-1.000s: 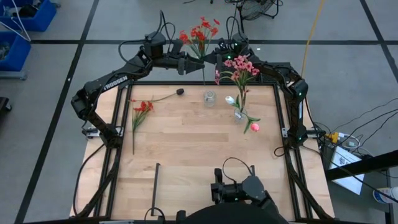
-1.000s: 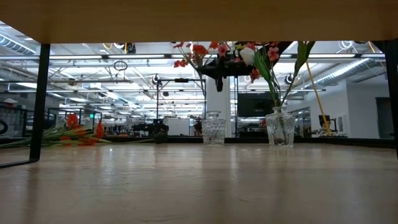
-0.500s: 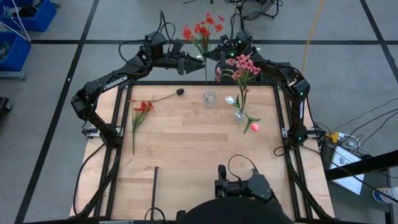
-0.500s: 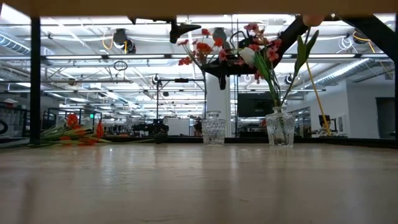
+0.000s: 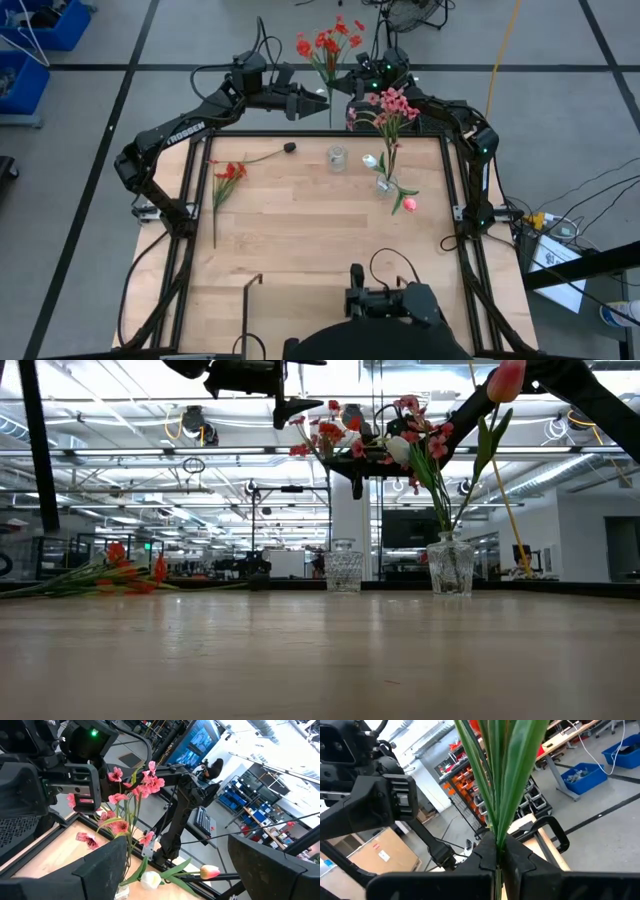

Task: Pick and place flowers into a vace then onto a shelf
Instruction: Put the right red flowers into the left transparent vase

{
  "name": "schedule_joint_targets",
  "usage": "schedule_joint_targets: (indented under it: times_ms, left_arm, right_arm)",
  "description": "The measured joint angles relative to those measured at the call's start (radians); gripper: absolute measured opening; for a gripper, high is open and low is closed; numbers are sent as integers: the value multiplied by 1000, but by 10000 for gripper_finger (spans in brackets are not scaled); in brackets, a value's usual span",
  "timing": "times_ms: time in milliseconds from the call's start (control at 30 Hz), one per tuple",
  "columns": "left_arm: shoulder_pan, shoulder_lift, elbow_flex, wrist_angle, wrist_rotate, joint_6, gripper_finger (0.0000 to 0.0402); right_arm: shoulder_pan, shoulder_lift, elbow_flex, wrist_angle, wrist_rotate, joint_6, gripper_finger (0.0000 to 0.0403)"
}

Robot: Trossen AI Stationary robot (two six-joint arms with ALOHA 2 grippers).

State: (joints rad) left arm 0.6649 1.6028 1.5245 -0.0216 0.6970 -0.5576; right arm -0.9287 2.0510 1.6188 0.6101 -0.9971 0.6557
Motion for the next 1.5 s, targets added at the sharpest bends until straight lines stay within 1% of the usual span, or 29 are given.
schedule_joint_targets:
  times_ms: [133, 233, 467, 533, 633, 933, 1233, 1500]
  left_arm:
    - [0, 0, 0, 0, 0, -5, 351]
    - [0, 0, 0, 0, 0, 0, 351]
    - [0, 0, 0, 0, 0, 0, 351]
    - [0, 0, 0, 0, 0, -1, 351]
    - [0, 0, 0, 0, 0, 0, 351]
    - [0, 0, 0, 0, 0, -1, 351]
    - [0, 0, 0, 0, 0, -1, 351]
    - [0, 0, 0, 0, 0, 0, 351]
  right_arm:
    - [4, 0, 0, -38, -1, -42, 0]
    - [24, 0, 0, -99, -1, -137, 0]
    - [52, -28, 0, -153, -1, -260, 0]
    - [61, -39, 0, -186, 12, -321, 0]
    - [69, -41, 0, -209, 29, -354, 0]
    - [56, -41, 0, -186, 44, -382, 0]
    - [45, -41, 0, 31, 55, -385, 0]
    - [19, -46, 0, 19, 58, -484, 0]
